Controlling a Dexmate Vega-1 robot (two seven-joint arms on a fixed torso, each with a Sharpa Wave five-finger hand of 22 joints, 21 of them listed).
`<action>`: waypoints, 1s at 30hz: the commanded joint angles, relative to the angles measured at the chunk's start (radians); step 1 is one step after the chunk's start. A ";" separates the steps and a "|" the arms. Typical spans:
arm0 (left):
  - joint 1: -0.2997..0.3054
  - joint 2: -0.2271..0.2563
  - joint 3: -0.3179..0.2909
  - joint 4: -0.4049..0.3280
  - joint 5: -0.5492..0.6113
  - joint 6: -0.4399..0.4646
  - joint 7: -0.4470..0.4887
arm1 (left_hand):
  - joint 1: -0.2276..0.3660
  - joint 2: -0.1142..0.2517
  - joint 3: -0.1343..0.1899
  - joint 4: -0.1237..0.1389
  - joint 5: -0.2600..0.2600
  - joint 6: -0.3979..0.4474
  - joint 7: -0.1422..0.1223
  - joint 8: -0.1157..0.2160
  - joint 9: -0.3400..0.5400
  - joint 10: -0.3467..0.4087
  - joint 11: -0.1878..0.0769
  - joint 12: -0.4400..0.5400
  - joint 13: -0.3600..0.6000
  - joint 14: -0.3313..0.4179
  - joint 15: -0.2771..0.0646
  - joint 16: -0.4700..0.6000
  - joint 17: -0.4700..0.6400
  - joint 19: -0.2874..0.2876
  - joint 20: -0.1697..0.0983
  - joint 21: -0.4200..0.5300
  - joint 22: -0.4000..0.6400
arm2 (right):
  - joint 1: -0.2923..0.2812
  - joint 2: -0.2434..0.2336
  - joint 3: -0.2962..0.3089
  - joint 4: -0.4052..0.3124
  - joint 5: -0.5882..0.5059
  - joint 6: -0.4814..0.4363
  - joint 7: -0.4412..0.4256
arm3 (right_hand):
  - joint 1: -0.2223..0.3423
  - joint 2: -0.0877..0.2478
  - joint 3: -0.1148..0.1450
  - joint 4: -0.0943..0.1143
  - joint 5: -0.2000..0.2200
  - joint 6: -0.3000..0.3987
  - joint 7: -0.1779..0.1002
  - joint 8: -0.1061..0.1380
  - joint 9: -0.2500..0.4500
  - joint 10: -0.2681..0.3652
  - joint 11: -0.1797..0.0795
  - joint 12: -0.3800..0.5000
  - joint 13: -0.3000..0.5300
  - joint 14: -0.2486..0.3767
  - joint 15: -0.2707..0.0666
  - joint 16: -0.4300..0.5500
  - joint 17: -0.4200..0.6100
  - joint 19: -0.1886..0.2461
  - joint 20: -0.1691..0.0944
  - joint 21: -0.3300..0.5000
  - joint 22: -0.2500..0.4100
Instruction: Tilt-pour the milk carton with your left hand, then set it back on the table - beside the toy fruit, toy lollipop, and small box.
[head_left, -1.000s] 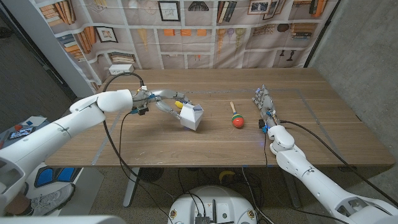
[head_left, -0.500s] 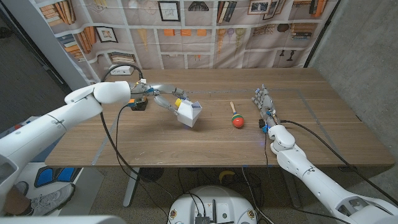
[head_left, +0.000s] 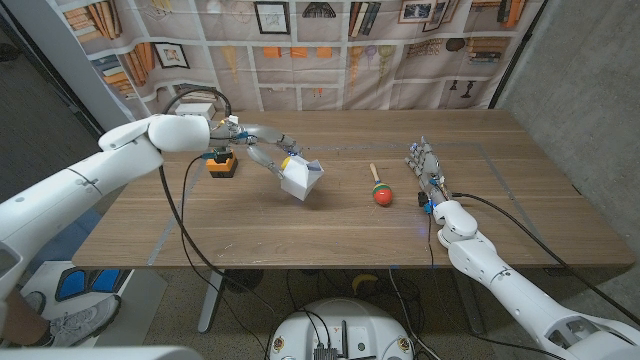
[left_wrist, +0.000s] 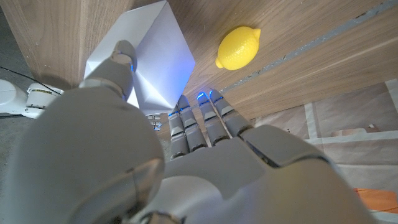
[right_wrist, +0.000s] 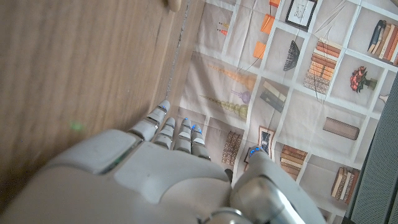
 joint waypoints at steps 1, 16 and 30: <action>-0.074 0.007 0.010 -0.052 0.056 0.041 -0.067 | 0.001 0.015 -0.006 -0.002 0.006 0.011 0.006 0.008 0.005 0.007 -0.001 0.001 0.006 0.011 -0.128 0.001 0.003 0.010 -0.093 -0.001 0.005 | 0.004 -0.008 0.002 0.004 0.015 -0.015 0.024 | 0.003 0.001 0.005 -0.001 0.002 0.005 -0.003 0.006 0.003 -0.001 -0.001 0.004 0.002 -0.004 0.006 0.007 0.002 0.004 0.001 0.001 0.003; -0.145 -0.012 0.035 -0.052 0.115 0.043 -0.128 | 0.001 0.022 -0.017 -0.001 0.007 0.014 0.008 0.013 0.005 0.013 -0.001 0.002 0.011 0.016 -0.125 0.002 0.004 0.012 -0.089 -0.002 0.005 | 0.037 0.003 -0.001 0.045 0.023 -0.015 0.046 | 0.001 0.001 0.007 -0.001 0.002 0.005 -0.003 0.006 0.003 -0.001 -0.001 0.004 0.002 -0.006 0.006 0.007 0.001 0.004 0.001 0.002 0.003; -0.235 -0.041 0.080 -0.064 0.204 0.040 -0.232 | 0.000 0.029 -0.027 -0.001 0.008 0.008 0.008 0.014 0.005 0.015 -0.002 0.001 0.016 0.017 -0.124 0.001 0.005 0.011 -0.085 -0.004 0.006 | 0.064 0.021 -0.004 0.093 0.028 0.005 0.069 | -0.001 0.001 0.009 -0.001 0.002 0.007 -0.003 0.006 0.003 -0.001 -0.001 0.004 0.002 -0.005 0.007 0.007 0.001 0.005 0.002 0.002 0.003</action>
